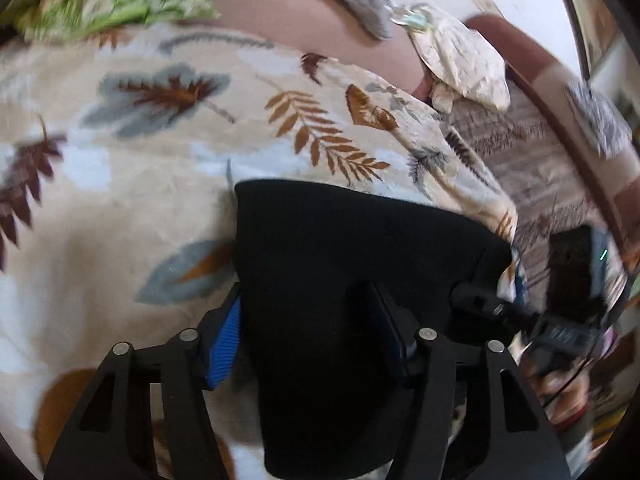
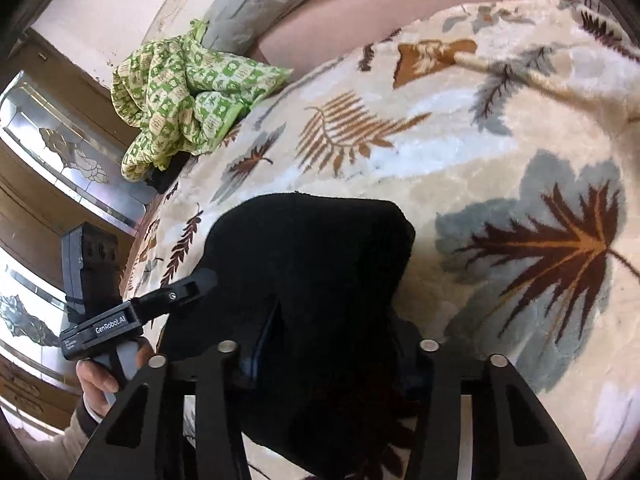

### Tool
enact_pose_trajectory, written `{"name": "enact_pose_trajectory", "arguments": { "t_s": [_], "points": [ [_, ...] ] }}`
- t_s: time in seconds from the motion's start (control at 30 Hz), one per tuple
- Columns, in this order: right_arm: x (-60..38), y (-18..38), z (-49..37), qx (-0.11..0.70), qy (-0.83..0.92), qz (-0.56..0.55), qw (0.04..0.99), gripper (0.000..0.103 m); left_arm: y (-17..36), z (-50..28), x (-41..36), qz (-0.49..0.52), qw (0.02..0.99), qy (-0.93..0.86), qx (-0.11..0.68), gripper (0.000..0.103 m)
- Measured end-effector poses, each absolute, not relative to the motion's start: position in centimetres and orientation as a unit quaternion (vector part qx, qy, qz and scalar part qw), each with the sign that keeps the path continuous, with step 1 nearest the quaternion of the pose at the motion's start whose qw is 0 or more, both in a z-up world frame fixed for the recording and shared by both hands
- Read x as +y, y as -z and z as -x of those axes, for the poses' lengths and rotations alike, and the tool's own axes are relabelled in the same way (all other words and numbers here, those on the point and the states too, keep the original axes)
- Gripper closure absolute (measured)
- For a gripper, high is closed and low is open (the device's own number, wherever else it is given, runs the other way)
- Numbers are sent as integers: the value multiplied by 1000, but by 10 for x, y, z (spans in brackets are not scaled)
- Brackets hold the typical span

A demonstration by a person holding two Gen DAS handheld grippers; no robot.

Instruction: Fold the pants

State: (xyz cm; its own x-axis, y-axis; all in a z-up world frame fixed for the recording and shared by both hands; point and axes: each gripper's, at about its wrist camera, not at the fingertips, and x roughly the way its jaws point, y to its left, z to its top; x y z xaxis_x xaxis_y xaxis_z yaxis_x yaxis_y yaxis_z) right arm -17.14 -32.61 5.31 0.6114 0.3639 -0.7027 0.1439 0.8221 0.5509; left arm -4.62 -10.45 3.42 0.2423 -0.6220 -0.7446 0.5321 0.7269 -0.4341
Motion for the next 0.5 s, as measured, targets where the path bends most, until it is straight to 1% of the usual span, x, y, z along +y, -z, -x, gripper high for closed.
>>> {"name": "enact_pose_trajectory", "arguments": {
  "t_s": [0.17, 0.27, 0.37, 0.43, 0.5],
  "points": [
    [-322, -79, 164, 408, -85, -289, 862, 61, -53, 43, -84, 60, 798, 365, 476, 55],
    [-318, -81, 149, 405, -87, -288, 864, 61, -61, 40, -75, 62, 808, 362, 461, 55],
    [-318, -67, 130, 422, -55, -280, 861, 59, -49, 32, -77, 41, 816, 331, 472, 55],
    [-322, -56, 128, 436, -31, -288, 852, 55, -35, 26, -76, 44, 813, 312, 489, 54],
    [-328, -47, 132, 443, -17, -295, 846, 53, -30, 21, -74, 69, 806, 310, 499, 46]
  ]
}}
